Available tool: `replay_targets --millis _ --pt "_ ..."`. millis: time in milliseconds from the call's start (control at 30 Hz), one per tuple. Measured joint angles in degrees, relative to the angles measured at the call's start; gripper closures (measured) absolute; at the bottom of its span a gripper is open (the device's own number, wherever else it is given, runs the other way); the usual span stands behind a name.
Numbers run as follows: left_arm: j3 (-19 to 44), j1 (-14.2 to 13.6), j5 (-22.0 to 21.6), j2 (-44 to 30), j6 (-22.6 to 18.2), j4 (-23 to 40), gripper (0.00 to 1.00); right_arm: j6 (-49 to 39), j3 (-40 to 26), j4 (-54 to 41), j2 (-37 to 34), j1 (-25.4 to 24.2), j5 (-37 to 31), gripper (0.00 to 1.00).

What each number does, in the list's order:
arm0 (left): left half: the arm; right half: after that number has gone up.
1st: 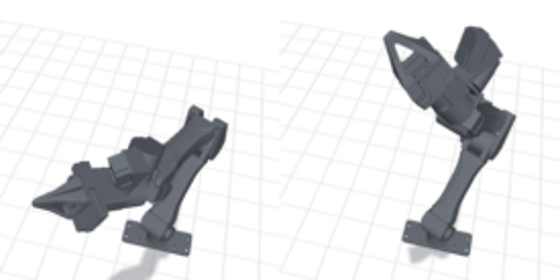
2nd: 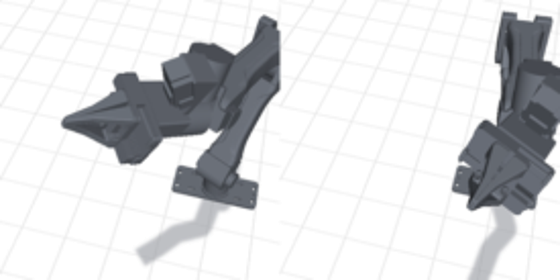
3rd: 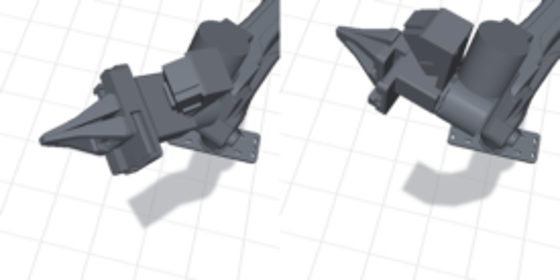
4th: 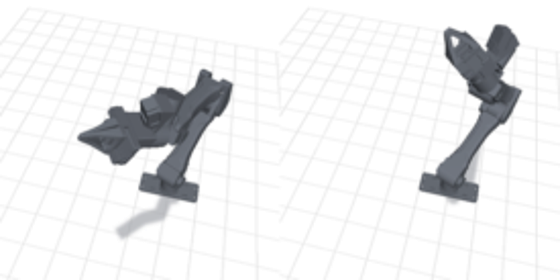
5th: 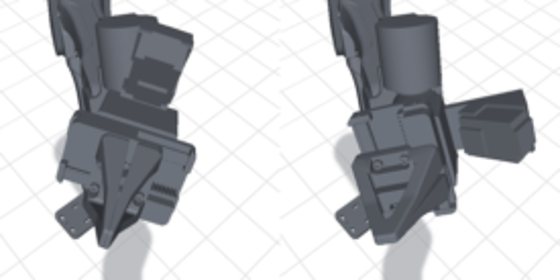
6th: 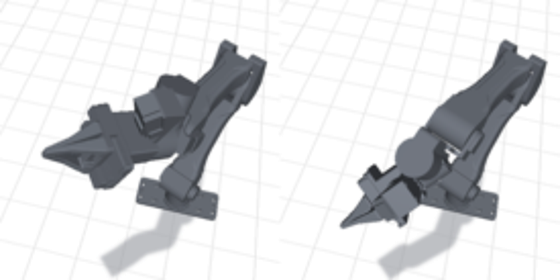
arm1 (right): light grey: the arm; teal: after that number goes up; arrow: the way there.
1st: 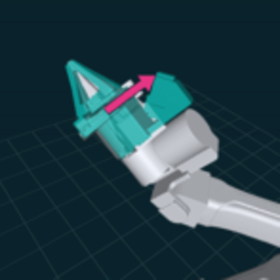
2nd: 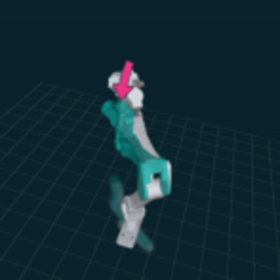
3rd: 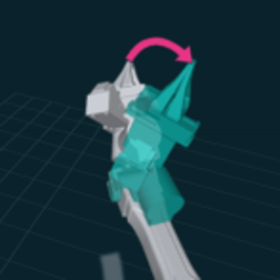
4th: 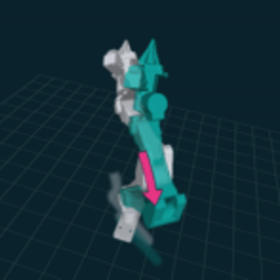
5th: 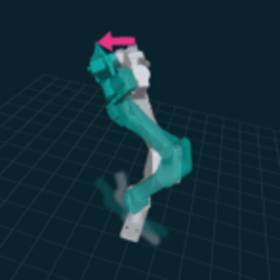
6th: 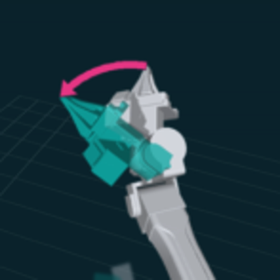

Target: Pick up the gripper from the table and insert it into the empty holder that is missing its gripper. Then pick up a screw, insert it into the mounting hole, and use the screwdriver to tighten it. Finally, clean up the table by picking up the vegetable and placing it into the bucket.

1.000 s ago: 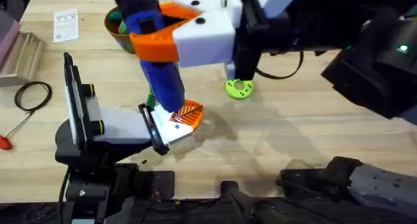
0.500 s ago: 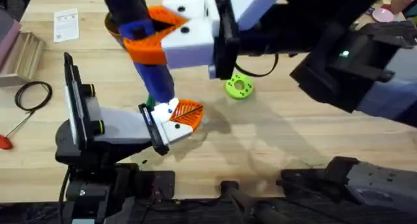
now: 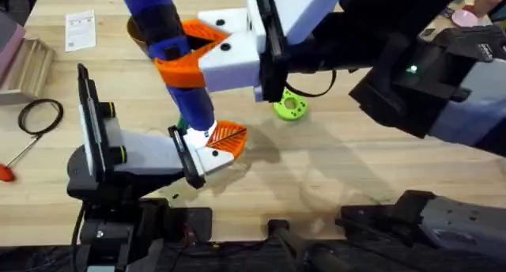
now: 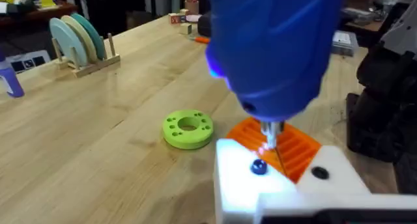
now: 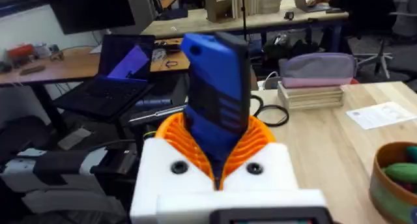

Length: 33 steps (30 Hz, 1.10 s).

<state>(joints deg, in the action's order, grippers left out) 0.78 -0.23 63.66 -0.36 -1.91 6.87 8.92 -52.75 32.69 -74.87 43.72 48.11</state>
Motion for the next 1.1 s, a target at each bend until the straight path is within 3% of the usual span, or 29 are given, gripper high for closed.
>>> replay_targets --millis 267,1100 --pt "0.00 0.00 0.00 0.00 0.00 -0.02 0.985 0.95 4.52 11.22 -0.26 0.00 0.01 0.977" --pt "0.00 0.00 0.15 0.00 0.00 0.00 0.985 1.08 5.64 10.99 -1.01 0.00 0.40 0.977"
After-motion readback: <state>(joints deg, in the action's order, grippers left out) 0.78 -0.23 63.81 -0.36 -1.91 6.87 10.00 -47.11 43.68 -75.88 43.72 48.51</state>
